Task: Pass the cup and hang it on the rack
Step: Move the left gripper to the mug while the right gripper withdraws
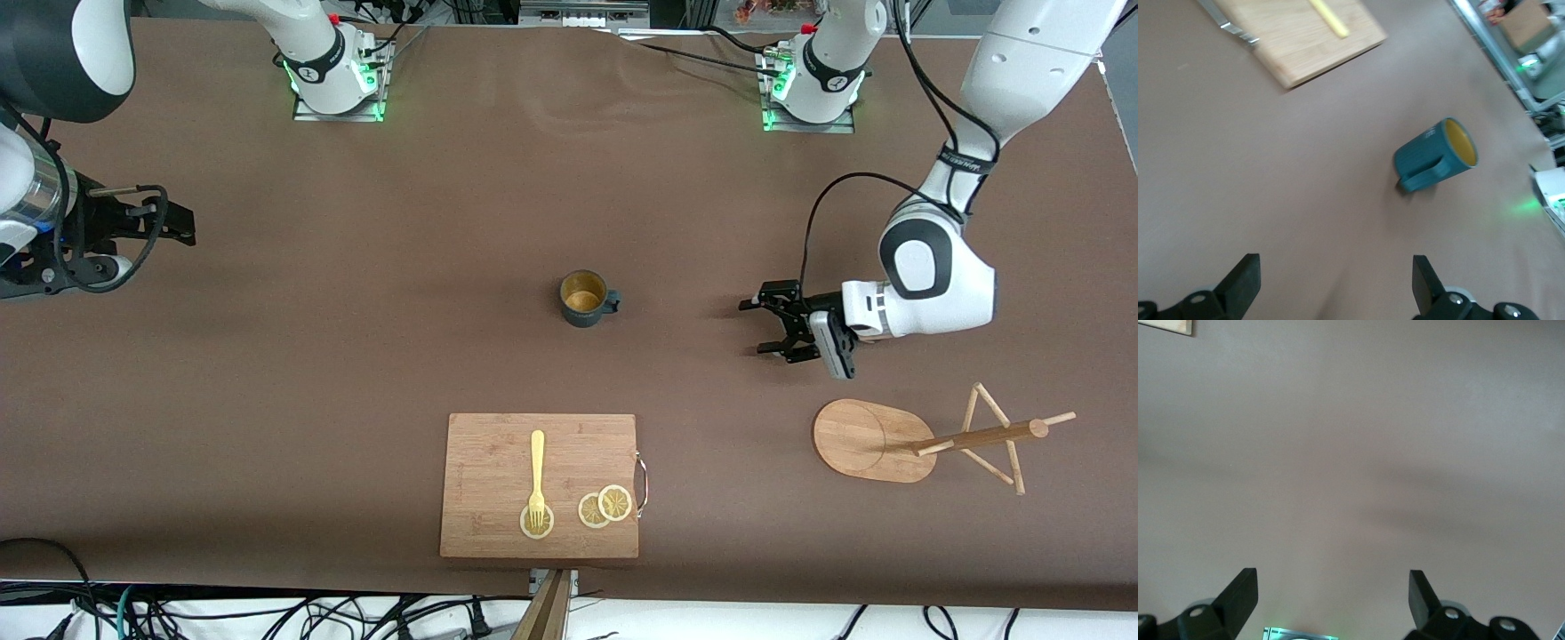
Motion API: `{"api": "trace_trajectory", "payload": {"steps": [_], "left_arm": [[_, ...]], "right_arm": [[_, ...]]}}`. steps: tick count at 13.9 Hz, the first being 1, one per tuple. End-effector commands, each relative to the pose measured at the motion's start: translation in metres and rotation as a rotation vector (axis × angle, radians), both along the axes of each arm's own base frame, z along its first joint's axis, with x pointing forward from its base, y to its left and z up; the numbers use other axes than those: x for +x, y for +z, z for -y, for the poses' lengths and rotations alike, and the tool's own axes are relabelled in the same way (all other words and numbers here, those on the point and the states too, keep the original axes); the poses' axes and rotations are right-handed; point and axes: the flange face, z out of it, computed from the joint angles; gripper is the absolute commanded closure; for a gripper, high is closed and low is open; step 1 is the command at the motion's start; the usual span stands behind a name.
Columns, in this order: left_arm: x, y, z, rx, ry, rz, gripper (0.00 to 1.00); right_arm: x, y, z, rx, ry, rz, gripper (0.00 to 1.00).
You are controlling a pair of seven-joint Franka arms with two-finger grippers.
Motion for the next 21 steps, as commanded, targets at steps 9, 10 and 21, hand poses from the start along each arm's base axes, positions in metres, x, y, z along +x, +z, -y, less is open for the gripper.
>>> {"api": "trace_trajectory", "payload": {"steps": [9,10,21], "left_arm": [[-0.076,-0.06,0.115,-0.296,-0.158,0.514,0.0],[-0.081,-0.063,0.126,-0.304,-0.165,0.539,0.0],[-0.096,-0.116,0.192,-0.299,-0.139,0.613,0.0]], "right_arm": [[-0.024,-0.004,0.009,0.055,-0.063,-0.003,0.0],[-0.032,-0.003,0.011,0.045,-0.098,0.031,0.0],[-0.049,0.017,0.059,0.038,-0.2,0.091,0.0]]}}
